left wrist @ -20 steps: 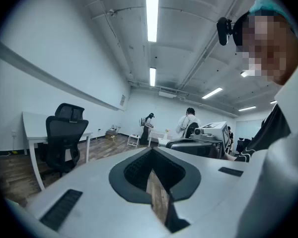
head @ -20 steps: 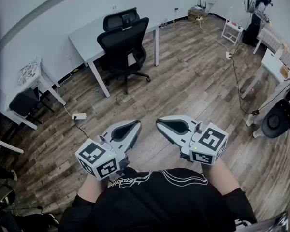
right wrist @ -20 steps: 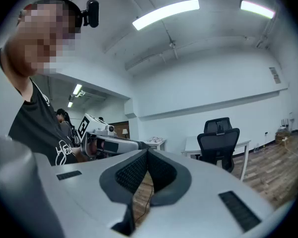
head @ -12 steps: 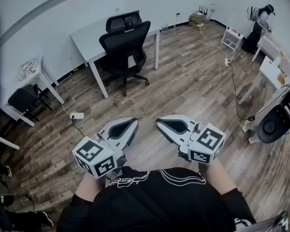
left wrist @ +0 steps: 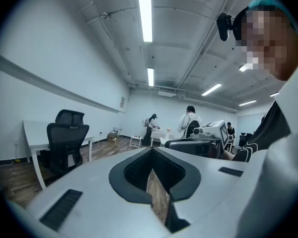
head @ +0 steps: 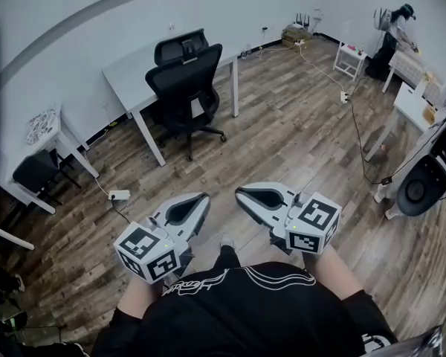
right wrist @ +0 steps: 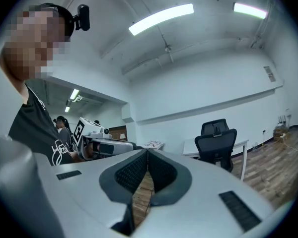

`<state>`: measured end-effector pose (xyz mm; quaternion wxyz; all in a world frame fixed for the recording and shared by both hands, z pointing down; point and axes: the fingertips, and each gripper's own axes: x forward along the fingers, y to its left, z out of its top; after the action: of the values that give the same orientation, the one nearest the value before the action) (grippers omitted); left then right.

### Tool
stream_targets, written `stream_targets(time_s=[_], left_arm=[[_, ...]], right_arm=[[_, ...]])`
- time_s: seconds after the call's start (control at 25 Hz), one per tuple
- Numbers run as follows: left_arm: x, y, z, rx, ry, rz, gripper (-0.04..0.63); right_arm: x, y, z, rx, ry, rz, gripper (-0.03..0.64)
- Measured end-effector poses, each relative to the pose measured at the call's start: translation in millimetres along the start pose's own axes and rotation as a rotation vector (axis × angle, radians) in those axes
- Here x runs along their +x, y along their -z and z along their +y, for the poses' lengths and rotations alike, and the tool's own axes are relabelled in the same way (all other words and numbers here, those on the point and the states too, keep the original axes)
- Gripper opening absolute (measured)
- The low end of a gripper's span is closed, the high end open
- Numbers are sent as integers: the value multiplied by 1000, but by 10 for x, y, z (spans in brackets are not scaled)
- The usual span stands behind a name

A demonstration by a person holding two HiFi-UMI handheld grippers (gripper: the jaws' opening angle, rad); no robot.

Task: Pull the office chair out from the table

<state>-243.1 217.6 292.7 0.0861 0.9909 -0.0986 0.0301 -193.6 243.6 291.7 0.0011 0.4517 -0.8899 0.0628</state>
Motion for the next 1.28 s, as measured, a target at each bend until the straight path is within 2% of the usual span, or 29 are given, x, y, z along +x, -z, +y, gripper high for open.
stream_targets(time_s=[0.16,0.36,0.56,0.72,0.92,1.08,1.28], left_arm=[[253,18,263,-13,14,-8,6],[652,143,809,-91,60,4,6],[1097,200,1590,-123,75,48,6],[1415,156,2379,-174,56,43,6],[1716,11,3335,-168,-1,-1,6],[1911,-116,3811,-222,17,-32,6],[2077,-161,4164,-196,-2,-17,6]], right_arm=[[84,-20,-261,17,5,-31,37],[383,162,-829,28,57,32,37],[920,268,-1602,55,79,85,37],[1435,368,-2279,74,93,154,37],[2043,263,-3020,89,91,197,37],[2336,130,-3405,72,98,213,37],[2480,70,-3710,50,125,217,38]])
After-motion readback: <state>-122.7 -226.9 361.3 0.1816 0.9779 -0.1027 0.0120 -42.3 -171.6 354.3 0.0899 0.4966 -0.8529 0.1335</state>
